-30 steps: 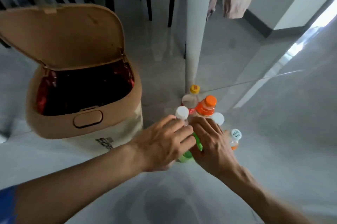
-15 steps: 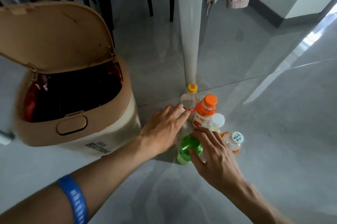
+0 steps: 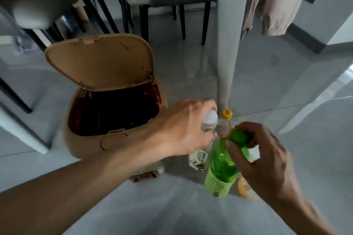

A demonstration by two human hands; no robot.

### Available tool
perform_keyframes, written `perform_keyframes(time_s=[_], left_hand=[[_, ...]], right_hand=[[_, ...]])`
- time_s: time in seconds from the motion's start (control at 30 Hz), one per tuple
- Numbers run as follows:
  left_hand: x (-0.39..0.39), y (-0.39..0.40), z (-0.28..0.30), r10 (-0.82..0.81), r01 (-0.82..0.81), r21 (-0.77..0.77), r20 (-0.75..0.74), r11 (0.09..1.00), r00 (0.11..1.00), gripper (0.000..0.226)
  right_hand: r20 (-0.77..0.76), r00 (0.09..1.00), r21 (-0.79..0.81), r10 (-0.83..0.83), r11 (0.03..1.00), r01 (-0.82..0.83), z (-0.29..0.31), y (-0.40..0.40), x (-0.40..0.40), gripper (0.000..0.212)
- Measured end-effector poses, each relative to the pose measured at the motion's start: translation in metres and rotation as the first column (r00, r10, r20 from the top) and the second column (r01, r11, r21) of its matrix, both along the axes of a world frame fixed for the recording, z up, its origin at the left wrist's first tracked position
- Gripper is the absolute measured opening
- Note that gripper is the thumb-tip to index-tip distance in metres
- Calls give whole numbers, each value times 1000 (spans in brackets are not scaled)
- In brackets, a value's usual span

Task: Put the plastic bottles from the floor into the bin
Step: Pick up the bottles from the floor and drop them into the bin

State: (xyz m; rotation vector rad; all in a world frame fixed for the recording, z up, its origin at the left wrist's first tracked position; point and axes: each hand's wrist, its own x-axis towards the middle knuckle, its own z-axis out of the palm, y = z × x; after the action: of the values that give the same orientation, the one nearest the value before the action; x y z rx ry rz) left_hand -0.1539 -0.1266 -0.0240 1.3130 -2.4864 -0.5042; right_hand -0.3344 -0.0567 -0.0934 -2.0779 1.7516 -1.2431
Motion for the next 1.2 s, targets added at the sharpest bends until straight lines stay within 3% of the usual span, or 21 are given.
perform_keyframes(time_s=[0.17,0.3,0.4,0.53,0.67,0.77,0.9,1.0,1.1,1.2], left_hand=[[71,-9,144,187,-220,-65,-326,973,927,30],[135,-14,178,353,-404,-91,-340,910,871,35],[166,-22,153,459,-471,-26,-175,882,871,37],[194,-46,72,467,-470,49,60,881,882,36],[203,-68,-5,430,-491,165,303,855,850,11],[198,-78,-35,412,-470,92,354,878,839,10],[183,-74,-34,420,-411,-119,420,904,804,18],[177,-65,-24,429,-356,-242,442,903,788,16],[159,-55,-4,408,-353,-224,292,908,865,20],[115,-42,20,296,-269,-268,66,925,953,20]], right_hand=[[59,991,-404,120,911,-86,118,-43,39,25],[244,932,-547,268,832,-97,153,-80,92,25],[238,922,-448,306,877,-175,135,-101,134,24],[60,970,-25,235,972,-233,83,-125,168,22],[-129,949,274,286,930,-243,49,-151,185,18],[-298,888,447,350,873,-194,37,-169,196,13],[-557,724,411,407,893,-185,31,-175,201,21],[-682,672,177,289,957,-231,35,-165,196,24],[-462,849,-32,256,952,-304,43,-149,167,9],[-202,956,-70,215,970,-233,45,-121,112,10]])
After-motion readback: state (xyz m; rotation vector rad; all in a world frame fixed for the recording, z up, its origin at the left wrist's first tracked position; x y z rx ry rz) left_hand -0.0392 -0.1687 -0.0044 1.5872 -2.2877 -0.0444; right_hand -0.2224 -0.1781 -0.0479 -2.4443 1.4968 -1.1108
